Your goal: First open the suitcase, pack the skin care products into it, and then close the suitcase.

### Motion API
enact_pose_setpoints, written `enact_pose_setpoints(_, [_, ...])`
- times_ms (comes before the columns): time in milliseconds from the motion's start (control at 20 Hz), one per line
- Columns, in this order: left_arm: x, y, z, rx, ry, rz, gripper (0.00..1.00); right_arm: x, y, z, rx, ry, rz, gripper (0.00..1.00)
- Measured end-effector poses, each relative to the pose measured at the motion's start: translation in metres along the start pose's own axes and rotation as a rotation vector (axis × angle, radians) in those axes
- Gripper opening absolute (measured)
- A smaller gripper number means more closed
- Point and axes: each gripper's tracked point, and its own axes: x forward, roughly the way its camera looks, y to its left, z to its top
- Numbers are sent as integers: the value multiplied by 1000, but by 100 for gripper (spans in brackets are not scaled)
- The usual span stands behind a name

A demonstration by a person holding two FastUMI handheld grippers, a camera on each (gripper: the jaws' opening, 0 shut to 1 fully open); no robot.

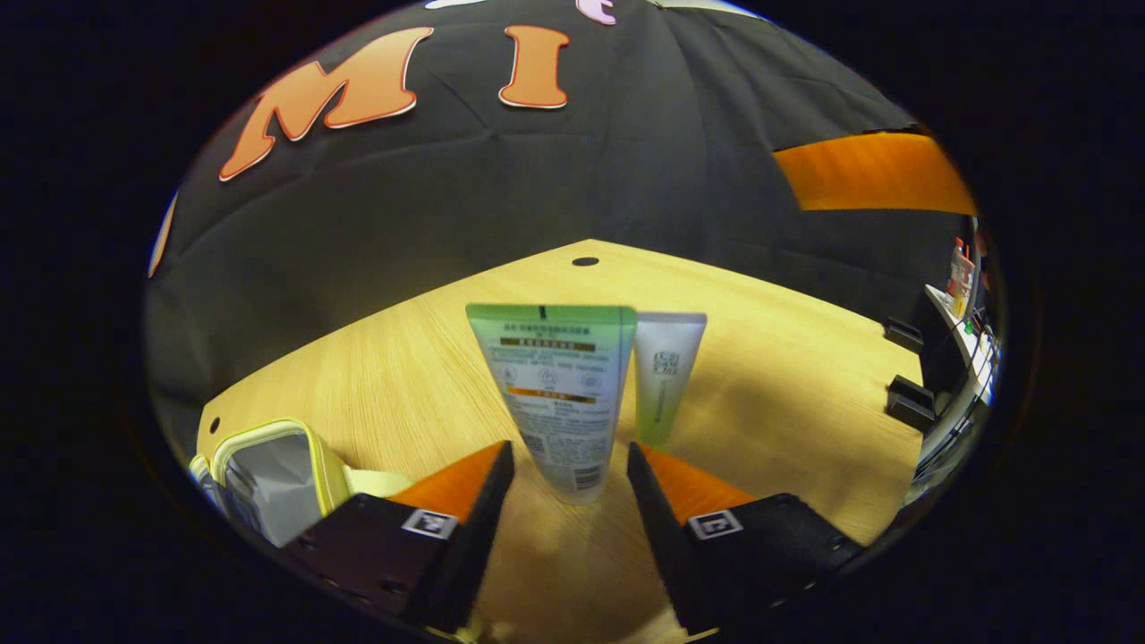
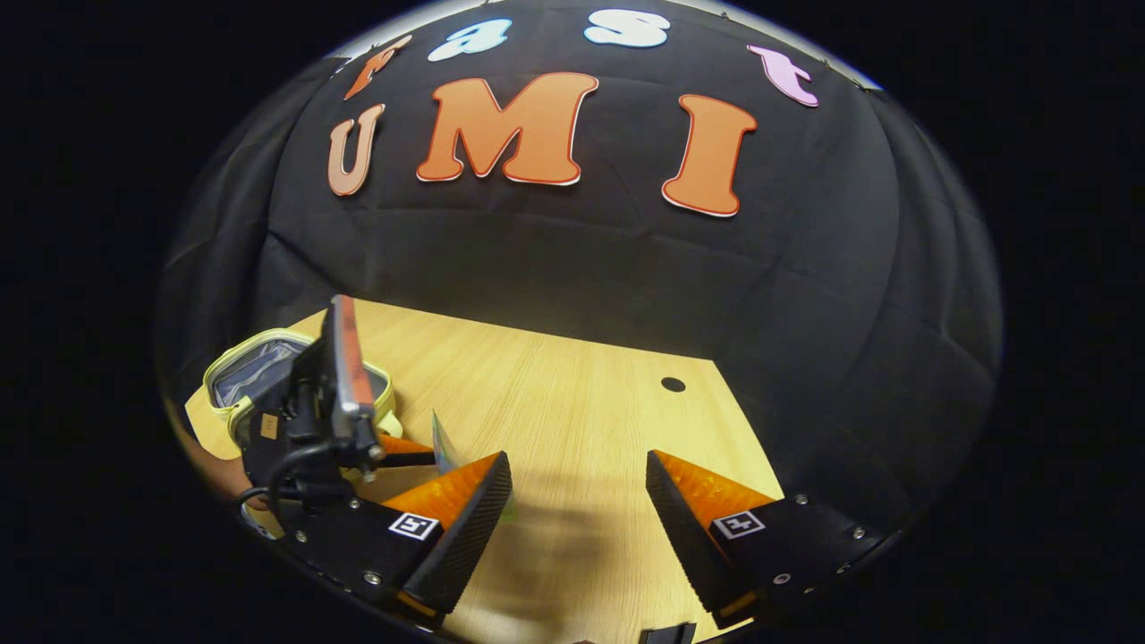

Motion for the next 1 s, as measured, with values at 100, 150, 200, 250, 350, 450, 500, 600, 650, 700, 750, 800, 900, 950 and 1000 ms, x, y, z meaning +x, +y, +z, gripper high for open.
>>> enact_pose_setpoints(100, [3, -1, 0, -14, -5, -6, 54, 3, 3, -6, 3, 15, 22, 96])
enact_pose_setpoints(150, [4, 0, 3, -14, -7, -5, 54, 5, 5, -11, 5, 23, 39, 96])
enact_pose_setpoints(200, [0, -1, 6, -21, -4, -10, 47, 9, 6, -16, 7, 33, 52, 96])
enact_pose_setpoints(250, [0, 0, 10, -34, -7, -7, 46, 12, 8, -21, 9, 46, 66, 96])
enact_pose_setpoints(350, [-14, 9, 25, -54, -42, 26, 47, 19, 10, -37, 4, 98, 77, 96])
enact_pose_setpoints(450, [-32, 23, 41, -80, -75, 70, 47, 23, 18, -50, 0, 134, 108, 97])
enact_pose_setpoints(500, [-42, 29, 49, -98, -92, 90, 47, 25, 23, -52, -5, 142, 126, 97])
enact_pose_setpoints(600, [-65, 44, 63, -109, -119, 130, 47, 33, 37, -59, -25, 155, 162, 97])
enact_pose_setpoints(650, [-75, 50, 69, -114, -129, 147, 47, 39, 43, -60, -32, 157, 178, 96])
enact_pose_setpoints(700, [-86, 59, 74, -125, -140, 169, 47, 46, 49, -62, -39, 162, 191, 95])
enact_pose_setpoints(750, [-97, 68, 73, -138, -140, 188, 47, 53, 55, -67, -46, 173, 202, 94])
enact_pose_setpoints(800, [-107, 78, 72, -143, -134, 213, 47, 59, 60, -75, -54, 186, 207, 93])
enact_pose_setpoints(900, [-128, 103, 62, -140, -121, 272, 47, 69, 68, -88, -61, 223, 217, 86])
enact_pose_setpoints(950, [-136, 115, 55, -141, -109, 297, 47, 73, 71, -92, -61, 235, 217, 77])
enact_pose_setpoints(1000, [-145, 128, 45, -150, -91, 325, 47, 77, 75, -96, -61, 244, 221, 69])
